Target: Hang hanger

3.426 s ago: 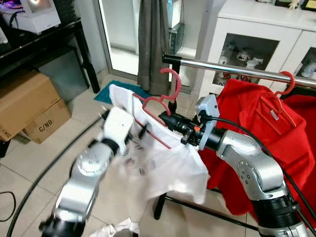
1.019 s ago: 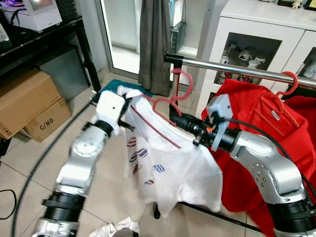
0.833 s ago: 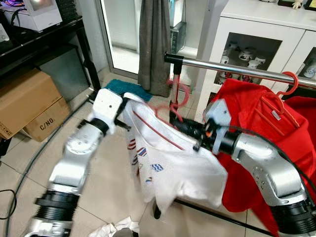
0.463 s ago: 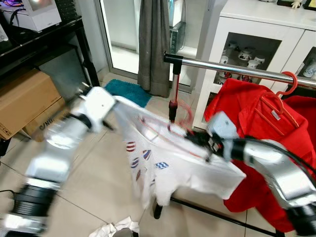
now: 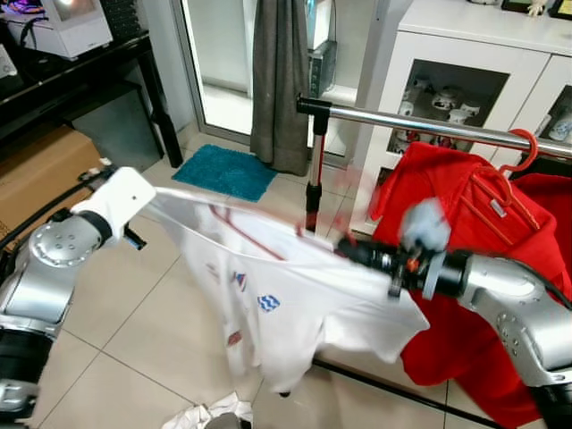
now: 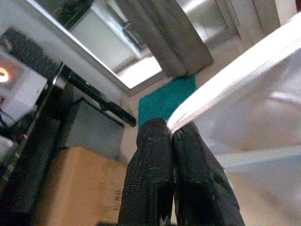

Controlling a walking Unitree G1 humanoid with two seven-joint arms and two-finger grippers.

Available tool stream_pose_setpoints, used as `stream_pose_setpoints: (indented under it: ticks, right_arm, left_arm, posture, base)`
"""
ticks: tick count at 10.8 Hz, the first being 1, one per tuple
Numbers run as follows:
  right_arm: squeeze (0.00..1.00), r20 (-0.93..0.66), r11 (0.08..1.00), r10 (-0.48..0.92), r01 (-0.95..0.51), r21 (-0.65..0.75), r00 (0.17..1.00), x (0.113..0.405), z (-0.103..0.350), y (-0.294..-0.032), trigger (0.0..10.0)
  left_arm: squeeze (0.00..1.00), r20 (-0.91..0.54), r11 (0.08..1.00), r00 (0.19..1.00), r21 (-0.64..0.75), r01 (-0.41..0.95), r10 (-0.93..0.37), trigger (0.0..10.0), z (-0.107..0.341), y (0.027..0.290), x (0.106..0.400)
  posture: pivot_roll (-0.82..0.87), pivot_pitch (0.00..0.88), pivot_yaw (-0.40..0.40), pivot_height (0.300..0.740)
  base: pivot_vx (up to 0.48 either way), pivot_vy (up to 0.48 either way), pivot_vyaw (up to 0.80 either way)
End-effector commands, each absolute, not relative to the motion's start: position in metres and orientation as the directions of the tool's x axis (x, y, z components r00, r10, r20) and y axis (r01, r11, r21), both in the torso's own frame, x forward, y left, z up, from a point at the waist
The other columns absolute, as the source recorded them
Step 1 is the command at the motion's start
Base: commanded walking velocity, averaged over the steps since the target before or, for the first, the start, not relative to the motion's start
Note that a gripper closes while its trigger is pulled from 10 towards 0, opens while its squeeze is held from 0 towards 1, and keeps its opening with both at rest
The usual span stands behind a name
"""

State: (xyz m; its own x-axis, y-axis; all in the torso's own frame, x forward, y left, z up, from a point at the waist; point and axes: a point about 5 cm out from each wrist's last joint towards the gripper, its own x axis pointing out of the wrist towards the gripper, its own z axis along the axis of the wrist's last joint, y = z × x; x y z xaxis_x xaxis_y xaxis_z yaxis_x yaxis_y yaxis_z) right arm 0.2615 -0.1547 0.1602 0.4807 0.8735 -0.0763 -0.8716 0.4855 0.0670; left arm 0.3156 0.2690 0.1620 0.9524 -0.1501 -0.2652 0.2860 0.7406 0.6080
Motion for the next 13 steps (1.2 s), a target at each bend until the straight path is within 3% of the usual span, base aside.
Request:
stream_pose_setpoints:
  ticks: [1, 2, 4, 5, 7, 9, 11, 13]
  right_arm:
    - [0.0, 0.007, 0.525, 0.849, -0.847, 0.081, 0.528, 0.262, 0.173, -0.164, 0.0]
    - [0.0, 0.124, 0.494, 0.845, -0.848, 0.19, 0.52, 0.261, 0.18, -0.157, 0.0]
    - [0.0, 0.238, 0.449, 0.82, -0.843, 0.295, 0.52, 0.26, 0.183, -0.147, 0.0]
    - [0.0, 0.129, 0.429, 0.873, -0.866, 0.257, 0.471, 0.253, 0.17, -0.145, 0.0]
    - [0.0, -0.082, 0.551, 0.835, -0.828, 0.106, 0.545, 0.259, 0.155, -0.152, 0.0]
    - [0.0, -0.159, 0.542, 0.833, -0.839, 0.038, 0.531, 0.259, 0.156, -0.159, 0.0]
    - [0.0, -0.074, 0.343, 0.939, -0.931, 0.128, 0.336, 0.239, 0.167, -0.157, 0.0]
    - [0.0, 0.092, 0.276, 0.95, -0.938, 0.21, 0.3, 0.237, 0.182, -0.153, 0.0]
  left_arm:
    - [0.0, -0.227, 0.793, 0.969, 0.571, 0.213, -0.097, 0.0, 0.168, 0.279, 0.318]
    - [0.0, -0.215, 0.856, 0.967, 0.467, 0.224, -0.136, 0.0, 0.156, 0.267, 0.319]
    - [0.0, -0.169, 0.89, 0.953, 0.348, 0.296, -0.251, 0.0, 0.148, 0.238, 0.319]
    - [0.0, -0.108, 0.905, 0.96, 0.319, 0.28, -0.259, 0.0, 0.156, 0.234, 0.321]
    - [0.0, -0.067, 0.893, 0.957, 0.347, 0.288, -0.283, 0.0, 0.178, 0.242, 0.324]
    - [0.0, -0.135, 0.84, 0.926, 0.39, 0.376, -0.352, 0.0, 0.187, 0.25, 0.321]
    - [0.0, -0.202, 0.86, 0.961, 0.438, 0.262, -0.19, 0.0, 0.183, 0.28, 0.327]
    - [0.0, -0.268, 0.89, 0.963, 0.432, 0.145, -0.027, 0.0, 0.161, 0.304, 0.328]
  posture:
    - [-0.05, 0.0, 0.06, 0.74]
    - [-0.05, 0.0, 0.063, 0.74]
    - [-0.05, 0.0, 0.053, 0.74]
    - [-0.05, 0.0, 0.053, 0.74]
    - [-0.05, 0.0, 0.058, 0.74]
    - [-0.05, 0.0, 0.059, 0.74]
    - [-0.05, 0.0, 0.062, 0.74]
    - [-0.05, 0.0, 0.055, 0.74]
  base:
    - [0.0, 0.0, 0.0]
    - [0.0, 0.0, 0.0]
    - [0.0, 0.0, 0.0]
    - [0.0, 0.0, 0.0]
    - [0.0, 0.0, 0.0]
    - [0.0, 0.0, 0.0]
    - [0.0, 0.0, 0.0]
    - [0.0, 0.0, 0.0]
